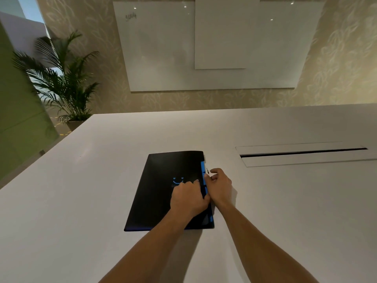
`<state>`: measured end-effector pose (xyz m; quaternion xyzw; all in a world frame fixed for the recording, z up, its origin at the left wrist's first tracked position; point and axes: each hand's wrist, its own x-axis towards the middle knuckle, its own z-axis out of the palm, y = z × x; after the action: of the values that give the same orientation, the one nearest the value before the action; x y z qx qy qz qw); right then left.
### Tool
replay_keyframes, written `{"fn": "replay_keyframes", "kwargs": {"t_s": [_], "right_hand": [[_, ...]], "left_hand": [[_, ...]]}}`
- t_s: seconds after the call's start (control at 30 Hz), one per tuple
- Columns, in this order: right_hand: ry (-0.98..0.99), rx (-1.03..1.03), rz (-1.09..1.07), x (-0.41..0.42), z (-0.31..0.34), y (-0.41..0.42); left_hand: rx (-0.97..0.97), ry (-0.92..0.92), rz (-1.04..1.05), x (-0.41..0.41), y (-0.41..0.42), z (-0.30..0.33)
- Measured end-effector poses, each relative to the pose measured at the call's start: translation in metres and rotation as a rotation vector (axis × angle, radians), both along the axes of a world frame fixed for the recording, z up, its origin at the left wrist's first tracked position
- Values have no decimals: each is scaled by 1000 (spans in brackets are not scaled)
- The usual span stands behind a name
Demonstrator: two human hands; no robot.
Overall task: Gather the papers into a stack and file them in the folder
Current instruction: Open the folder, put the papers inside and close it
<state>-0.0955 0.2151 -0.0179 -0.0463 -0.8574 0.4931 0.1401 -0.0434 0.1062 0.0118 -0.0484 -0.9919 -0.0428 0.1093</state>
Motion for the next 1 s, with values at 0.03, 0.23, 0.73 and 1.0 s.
{"fn": "replay_keyframes", "kwargs": {"t_s": [0.03, 0.23, 0.73, 1.0], "right_hand": [[4, 40, 11, 1, -1, 1], [115, 370, 163, 11, -2, -1], [45, 803, 233, 24, -4, -12], [-4, 822, 247, 25, 1, -15]], "left_hand": [[1, 23, 5, 2, 0, -4], [173, 140, -39, -2, -17, -26], [141, -159, -133, -17, -29, -43], [151, -180, -126, -17, -29, -40]]}}
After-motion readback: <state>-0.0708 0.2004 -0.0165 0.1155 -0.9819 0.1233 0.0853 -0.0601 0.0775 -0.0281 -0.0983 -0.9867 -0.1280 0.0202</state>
